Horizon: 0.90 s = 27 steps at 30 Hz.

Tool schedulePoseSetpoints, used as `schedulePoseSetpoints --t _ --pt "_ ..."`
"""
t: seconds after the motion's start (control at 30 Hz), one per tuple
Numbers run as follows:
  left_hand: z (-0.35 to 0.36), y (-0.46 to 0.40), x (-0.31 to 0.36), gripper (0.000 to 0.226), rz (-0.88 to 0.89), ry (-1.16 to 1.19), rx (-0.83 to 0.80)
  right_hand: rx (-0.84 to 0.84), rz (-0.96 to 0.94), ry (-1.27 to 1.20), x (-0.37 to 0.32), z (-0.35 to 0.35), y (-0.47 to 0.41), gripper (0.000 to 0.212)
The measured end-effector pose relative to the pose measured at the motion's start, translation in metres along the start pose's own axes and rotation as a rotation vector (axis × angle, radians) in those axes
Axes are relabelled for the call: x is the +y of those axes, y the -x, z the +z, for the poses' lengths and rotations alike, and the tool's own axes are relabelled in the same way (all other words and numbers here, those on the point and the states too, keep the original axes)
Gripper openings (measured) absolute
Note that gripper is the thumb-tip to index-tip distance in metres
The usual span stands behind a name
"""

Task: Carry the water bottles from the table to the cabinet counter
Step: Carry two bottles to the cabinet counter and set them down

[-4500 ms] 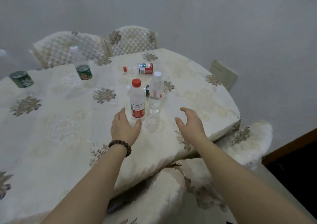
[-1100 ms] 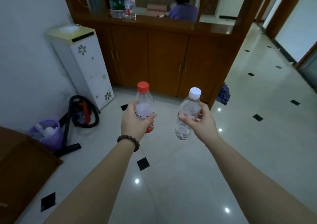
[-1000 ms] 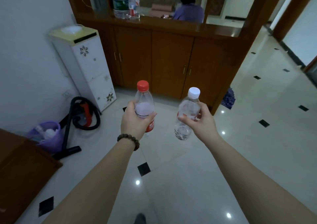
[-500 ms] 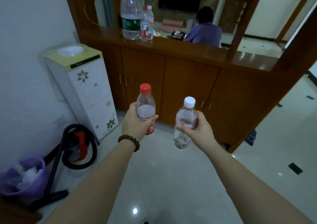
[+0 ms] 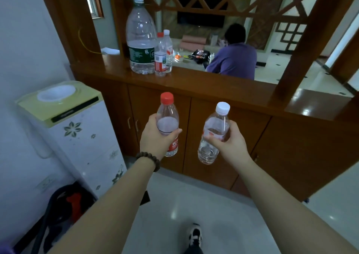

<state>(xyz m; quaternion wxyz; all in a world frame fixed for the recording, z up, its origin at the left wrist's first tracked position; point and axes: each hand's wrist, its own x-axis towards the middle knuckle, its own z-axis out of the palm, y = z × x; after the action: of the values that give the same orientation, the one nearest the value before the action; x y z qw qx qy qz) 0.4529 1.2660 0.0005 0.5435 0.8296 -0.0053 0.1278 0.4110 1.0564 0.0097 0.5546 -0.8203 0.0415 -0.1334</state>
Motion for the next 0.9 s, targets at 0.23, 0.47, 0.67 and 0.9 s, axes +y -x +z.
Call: schedulePoseSetpoints --t 0.23,0.47,0.67,0.9 --pt "0.05 -0.167 0.015 0.075 0.086 -0.015 0.037 0.001 -0.042 -0.04 0.001 0.007 -0.175 0.07" --pt "0.093 -0.321 0.027 0.074 0.117 -0.029 0.094 -0.013 -0.115 -0.041 -0.013 0.02 -0.344 0.067" --pt "0.12 -0.405 0.019 0.08 0.117 -0.054 0.099 -0.038 -0.128 0.005 -0.009 0.05 -0.439 0.063" --pt "0.151 -0.467 0.002 0.076 0.078 -0.071 0.031 0.015 -0.088 0.067 0.002 0.083 -0.516 0.06"
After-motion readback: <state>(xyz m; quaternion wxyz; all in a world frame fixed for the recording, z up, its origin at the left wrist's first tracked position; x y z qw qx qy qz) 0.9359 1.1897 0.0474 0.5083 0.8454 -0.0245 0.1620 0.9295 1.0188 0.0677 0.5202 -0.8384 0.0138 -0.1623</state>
